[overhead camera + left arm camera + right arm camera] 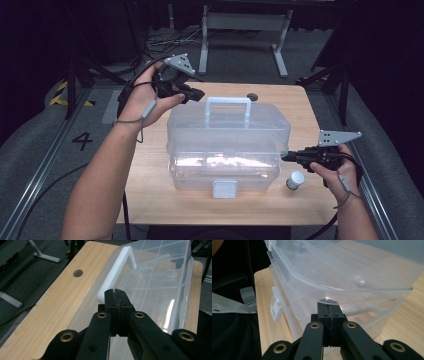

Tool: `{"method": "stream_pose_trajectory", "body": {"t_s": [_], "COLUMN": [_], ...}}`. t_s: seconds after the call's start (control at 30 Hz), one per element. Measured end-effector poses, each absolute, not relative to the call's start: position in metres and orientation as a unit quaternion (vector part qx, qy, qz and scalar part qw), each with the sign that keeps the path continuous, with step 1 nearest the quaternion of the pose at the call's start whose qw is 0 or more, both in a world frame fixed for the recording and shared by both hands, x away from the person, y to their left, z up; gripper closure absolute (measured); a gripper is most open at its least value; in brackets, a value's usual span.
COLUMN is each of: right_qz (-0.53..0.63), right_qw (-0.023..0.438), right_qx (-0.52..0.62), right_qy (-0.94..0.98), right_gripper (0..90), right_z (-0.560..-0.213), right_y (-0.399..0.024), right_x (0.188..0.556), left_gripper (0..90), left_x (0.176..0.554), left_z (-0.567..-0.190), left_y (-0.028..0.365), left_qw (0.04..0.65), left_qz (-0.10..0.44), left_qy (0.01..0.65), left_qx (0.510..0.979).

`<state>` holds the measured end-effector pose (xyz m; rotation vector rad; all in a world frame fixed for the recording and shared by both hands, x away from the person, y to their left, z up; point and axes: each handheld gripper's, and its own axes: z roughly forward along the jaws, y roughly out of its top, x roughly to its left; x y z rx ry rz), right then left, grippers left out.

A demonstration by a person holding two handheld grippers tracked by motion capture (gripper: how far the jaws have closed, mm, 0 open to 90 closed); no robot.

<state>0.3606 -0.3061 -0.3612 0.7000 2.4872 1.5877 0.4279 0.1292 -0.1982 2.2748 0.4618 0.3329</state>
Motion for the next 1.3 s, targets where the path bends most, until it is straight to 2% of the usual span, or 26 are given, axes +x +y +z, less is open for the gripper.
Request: {"method": "stream_pose_trajectory", "body": {"t_s": [0.33, 0.9, 1.3], "right_qz": [0.528, 0.538, 0.546], "right_qw": [0.060, 0.078, 0.094], "right_qx": [0.232, 0.238, 0.242], "right_qy": [0.815, 0.805, 0.796], "right_gripper": [90.0, 90.0, 90.0], "right_z": [-0.360, -0.358, -0.355], "right_y": [-0.306, -0.305, -0.305], "right_x": [0.361, 0.360, 0.360], "left_gripper": [90.0, 90.0, 90.0], "left_x": [0.410, 0.375, 0.355], "left_z": [-0.203, -0.230, -0.249], "left_y": [0.169, 0.220, 0.238], "left_qw": [0.453, 0.483, 0.497], "left_qz": [0.120, 0.115, 0.116], "left_qy": [0.195, 0.216, 0.225], "left_qx": [0.862, 0.841, 0.830]}}
